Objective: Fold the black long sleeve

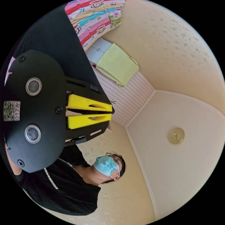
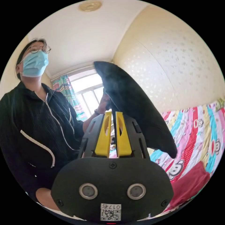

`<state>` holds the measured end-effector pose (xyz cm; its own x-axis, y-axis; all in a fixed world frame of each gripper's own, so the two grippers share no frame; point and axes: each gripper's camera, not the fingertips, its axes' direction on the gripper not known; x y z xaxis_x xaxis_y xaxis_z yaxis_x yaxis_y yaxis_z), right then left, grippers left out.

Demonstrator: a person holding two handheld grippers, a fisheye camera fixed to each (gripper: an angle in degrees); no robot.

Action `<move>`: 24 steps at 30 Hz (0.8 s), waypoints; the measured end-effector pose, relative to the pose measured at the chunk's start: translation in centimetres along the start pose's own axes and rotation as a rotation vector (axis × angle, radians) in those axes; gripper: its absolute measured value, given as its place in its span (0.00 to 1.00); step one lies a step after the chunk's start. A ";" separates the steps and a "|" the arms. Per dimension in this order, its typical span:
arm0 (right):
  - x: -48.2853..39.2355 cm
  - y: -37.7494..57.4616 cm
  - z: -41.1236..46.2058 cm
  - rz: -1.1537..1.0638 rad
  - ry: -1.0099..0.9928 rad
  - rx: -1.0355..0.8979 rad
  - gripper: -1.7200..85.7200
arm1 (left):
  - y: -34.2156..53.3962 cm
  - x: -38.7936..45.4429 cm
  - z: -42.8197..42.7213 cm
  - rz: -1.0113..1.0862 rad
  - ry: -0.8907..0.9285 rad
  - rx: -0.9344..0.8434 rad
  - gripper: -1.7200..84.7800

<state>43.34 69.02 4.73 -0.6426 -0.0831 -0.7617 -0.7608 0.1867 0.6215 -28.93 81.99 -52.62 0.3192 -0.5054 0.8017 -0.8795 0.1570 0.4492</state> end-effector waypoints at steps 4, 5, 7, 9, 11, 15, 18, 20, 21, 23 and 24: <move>4.0 7.0 8.2 0.258 0.012 -0.006 0.20 | -1.6 2.6 -6.4 0.022 0.038 0.076 0.02; 4.5 9.0 10.8 0.297 0.001 -0.011 0.23 | -1.9 2.9 -7.2 0.022 0.045 0.088 0.02; 4.7 11.7 14.8 0.305 -0.021 -0.021 0.25 | -3.4 3.9 -9.9 0.033 0.025 0.090 0.02; 4.2 14.1 18.4 0.261 -0.042 0.001 0.27 | -4.8 5.2 -11.6 0.060 -0.031 0.064 0.02; 3.2 16.6 22.0 0.181 -0.036 0.072 0.28 | -6.4 6.3 -12.9 0.086 -0.064 0.051 0.02; 1.8 18.2 24.9 0.055 -0.011 0.146 0.30 | -11.3 7.9 -14.5 0.132 -0.106 0.053 0.02; 0.5 18.0 26.1 -0.032 0.038 0.147 0.33 | -14.8 8.8 -14.2 0.195 -0.136 0.071 0.02; -1.2 17.3 27.5 -0.112 0.168 0.102 0.33 | -16.5 8.7 -13.2 0.222 -0.101 0.068 0.02; -1.6 17.2 27.9 -0.136 0.208 0.098 0.32 | -17.4 8.0 -12.5 0.215 -0.054 0.072 0.02; -2.6 16.8 28.9 -0.219 0.366 0.114 0.18 | -18.3 6.4 -11.4 0.181 0.018 0.077 0.02; -2.5 16.7 28.9 -0.215 0.404 0.117 0.13 | -18.8 5.2 -10.9 0.149 0.041 0.080 0.02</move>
<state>34.85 100.66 11.66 -0.4729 -0.5021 -0.7241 -0.8802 0.2307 0.4148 -6.88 85.70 -52.61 0.1961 -0.4459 0.8733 -0.9430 0.1584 0.2926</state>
